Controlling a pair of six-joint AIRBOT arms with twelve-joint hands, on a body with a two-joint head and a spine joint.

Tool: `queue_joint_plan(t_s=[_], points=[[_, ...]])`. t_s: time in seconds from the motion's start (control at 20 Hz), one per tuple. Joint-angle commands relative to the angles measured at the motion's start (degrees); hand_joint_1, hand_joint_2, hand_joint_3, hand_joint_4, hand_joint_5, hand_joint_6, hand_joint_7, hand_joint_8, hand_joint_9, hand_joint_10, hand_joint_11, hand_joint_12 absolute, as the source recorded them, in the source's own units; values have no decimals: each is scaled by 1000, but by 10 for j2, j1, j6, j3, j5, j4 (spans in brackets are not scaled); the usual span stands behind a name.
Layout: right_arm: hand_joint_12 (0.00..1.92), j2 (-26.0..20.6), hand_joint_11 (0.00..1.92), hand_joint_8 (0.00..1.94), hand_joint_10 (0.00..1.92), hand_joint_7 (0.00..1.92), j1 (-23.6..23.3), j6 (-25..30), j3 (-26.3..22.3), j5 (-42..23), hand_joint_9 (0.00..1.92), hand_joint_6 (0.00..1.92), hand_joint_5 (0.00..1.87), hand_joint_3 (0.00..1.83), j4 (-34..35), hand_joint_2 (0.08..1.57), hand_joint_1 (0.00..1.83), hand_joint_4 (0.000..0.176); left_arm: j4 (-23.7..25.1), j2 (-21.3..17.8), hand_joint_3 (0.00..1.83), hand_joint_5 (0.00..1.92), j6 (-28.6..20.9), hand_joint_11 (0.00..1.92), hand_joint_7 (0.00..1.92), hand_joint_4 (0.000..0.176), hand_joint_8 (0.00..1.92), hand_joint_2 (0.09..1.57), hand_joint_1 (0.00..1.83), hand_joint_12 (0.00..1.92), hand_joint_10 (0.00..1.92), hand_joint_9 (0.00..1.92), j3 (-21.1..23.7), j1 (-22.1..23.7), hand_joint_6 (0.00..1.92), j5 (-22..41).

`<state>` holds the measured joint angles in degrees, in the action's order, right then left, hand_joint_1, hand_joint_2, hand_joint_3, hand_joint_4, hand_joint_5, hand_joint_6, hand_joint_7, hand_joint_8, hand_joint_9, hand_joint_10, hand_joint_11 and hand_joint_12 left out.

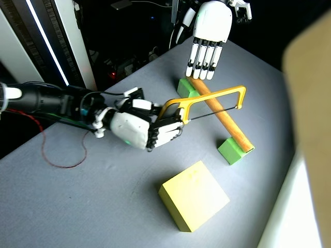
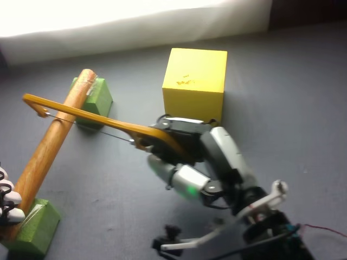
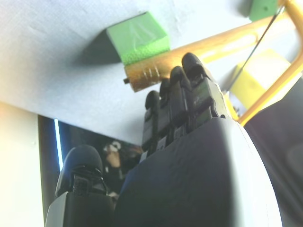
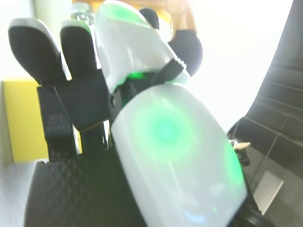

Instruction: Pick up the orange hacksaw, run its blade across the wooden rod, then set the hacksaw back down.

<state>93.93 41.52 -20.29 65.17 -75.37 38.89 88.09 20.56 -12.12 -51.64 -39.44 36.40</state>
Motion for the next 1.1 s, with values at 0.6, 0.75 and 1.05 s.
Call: queue_joint_plan(t_s=[0.6,0.75,1.05], points=[[1422,-116,982,1216,1396,832,-19,17,-102,-107,918,861,889,1,-45,1150,1372,0,-21,-5,0,140,2,0,121,0,2,1269,102,352,3,118,-3,7,1,4],[1437,-147,982,1224,1410,829,-22,15,-138,-116,910,872,881,0,-36,1154,1371,0,-21,-6,1,126,2,0,108,0,1,1272,71,290,2,101,-3,7,2,4],[1420,-214,954,1164,1379,859,2,15,-233,-146,927,832,921,0,-22,1139,1375,0,-21,-6,1,128,2,0,118,0,1,1272,66,330,1,103,-4,7,0,4]])
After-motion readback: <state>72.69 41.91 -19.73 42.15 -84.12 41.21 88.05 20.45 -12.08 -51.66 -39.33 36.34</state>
